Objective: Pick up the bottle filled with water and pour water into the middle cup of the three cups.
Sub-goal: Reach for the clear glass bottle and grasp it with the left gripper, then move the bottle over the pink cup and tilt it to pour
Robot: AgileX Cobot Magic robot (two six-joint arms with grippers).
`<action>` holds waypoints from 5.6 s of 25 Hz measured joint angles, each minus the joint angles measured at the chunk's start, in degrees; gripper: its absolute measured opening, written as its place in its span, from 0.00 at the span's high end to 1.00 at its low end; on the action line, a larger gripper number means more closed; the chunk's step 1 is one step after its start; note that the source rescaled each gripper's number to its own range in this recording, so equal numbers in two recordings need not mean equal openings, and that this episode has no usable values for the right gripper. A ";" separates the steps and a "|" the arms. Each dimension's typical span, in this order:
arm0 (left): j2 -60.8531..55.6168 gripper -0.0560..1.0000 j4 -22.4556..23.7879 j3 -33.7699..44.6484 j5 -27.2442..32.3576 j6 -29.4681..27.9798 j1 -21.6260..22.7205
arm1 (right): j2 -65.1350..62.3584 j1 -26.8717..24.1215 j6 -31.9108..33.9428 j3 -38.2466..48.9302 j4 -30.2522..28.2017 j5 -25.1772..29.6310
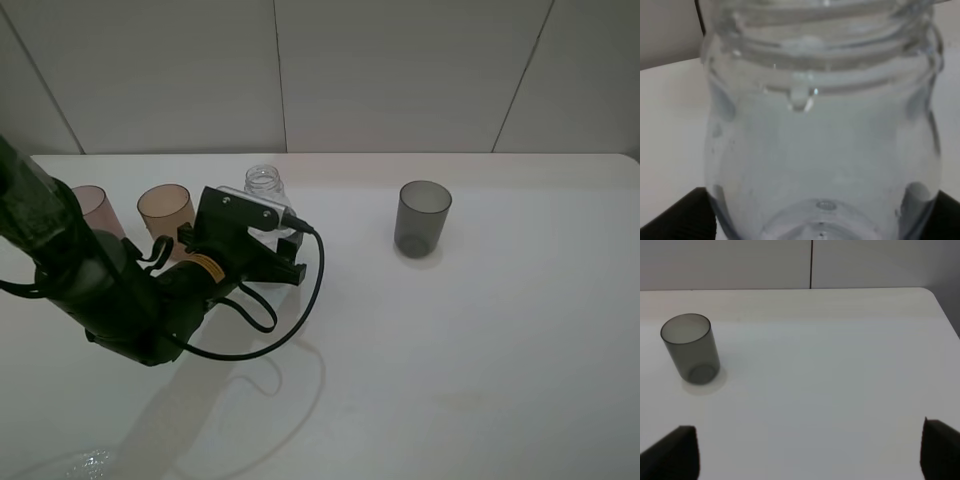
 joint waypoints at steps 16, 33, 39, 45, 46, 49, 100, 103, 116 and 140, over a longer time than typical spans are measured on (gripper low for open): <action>0.00 0.00 0.49 0.00 0.00 -0.06 0.32 | 0.00 0.00 0.00 0.00 0.34 0.00; 1.68 0.00 5.77 -2.53 -0.08 -0.06 2.10 | 0.00 0.00 0.00 0.00 0.34 0.00; 2.02 0.00 5.40 -3.87 -0.08 0.58 2.10 | 0.00 0.00 0.00 0.00 0.34 0.00; 2.02 0.01 5.28 -4.56 -0.08 1.11 2.10 | 0.00 0.00 0.00 0.00 0.34 0.00; 2.04 0.10 5.16 -4.56 -0.08 1.11 2.10 | 0.00 0.00 0.00 0.00 0.34 0.00; 2.53 0.95 4.75 -4.56 -0.12 1.11 2.10 | 0.00 0.00 0.00 0.00 0.00 0.00; -38.57 0.92 31.55 -10.99 68.13 5.35 8.70 | 0.00 0.00 0.00 0.00 0.34 0.00; -39.73 0.92 40.82 -13.90 76.21 2.30 10.50 | 0.00 0.00 0.00 0.00 0.34 0.00; -41.54 0.92 48.94 -16.54 83.61 1.21 18.01 | 0.00 0.00 0.00 0.00 0.34 0.00; -44.90 0.92 52.22 -16.54 102.58 2.17 22.06 | 0.00 0.00 0.00 0.00 0.34 0.00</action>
